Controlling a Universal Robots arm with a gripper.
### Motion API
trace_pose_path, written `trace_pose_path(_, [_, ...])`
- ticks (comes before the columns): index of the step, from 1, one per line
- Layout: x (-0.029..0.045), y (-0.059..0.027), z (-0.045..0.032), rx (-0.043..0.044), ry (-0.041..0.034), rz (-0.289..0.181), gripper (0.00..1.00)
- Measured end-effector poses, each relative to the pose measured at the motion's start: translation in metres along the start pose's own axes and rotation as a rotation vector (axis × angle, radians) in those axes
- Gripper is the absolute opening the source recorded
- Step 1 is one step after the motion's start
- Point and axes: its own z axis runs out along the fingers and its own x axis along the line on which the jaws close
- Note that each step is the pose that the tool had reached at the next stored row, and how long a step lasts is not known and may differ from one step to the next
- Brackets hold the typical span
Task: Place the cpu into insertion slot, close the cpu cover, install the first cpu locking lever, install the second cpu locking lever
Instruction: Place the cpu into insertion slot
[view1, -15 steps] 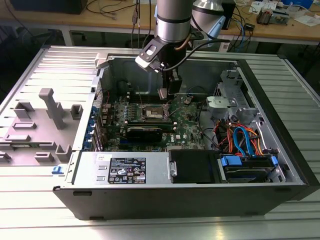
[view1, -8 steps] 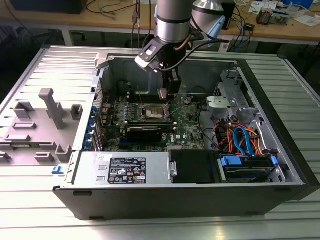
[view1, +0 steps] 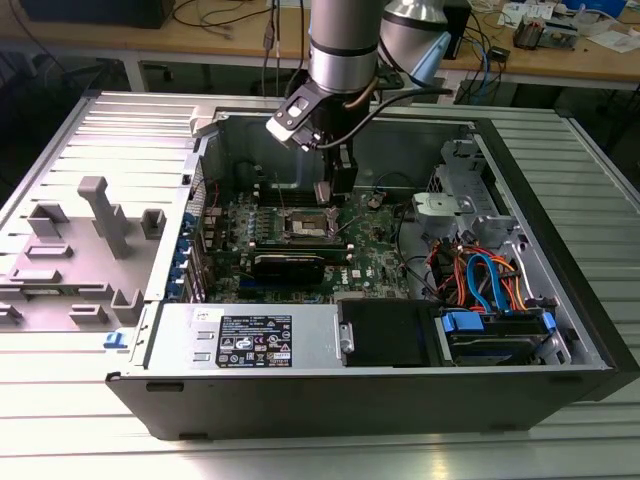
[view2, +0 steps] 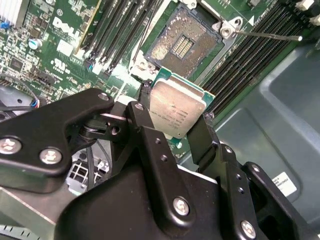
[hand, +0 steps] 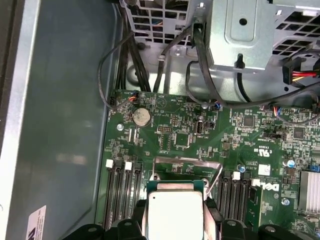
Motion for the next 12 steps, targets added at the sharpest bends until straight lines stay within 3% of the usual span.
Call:
trace_pose_path(6, [0.001, -0.0088, 0.0087, 0.0002, -0.0008, 0.022, 0.54])
trace_pose_path(12, [0.0014, -0.0132, 0.0105, 0.0002, -0.0013, 0.038, 0.54])
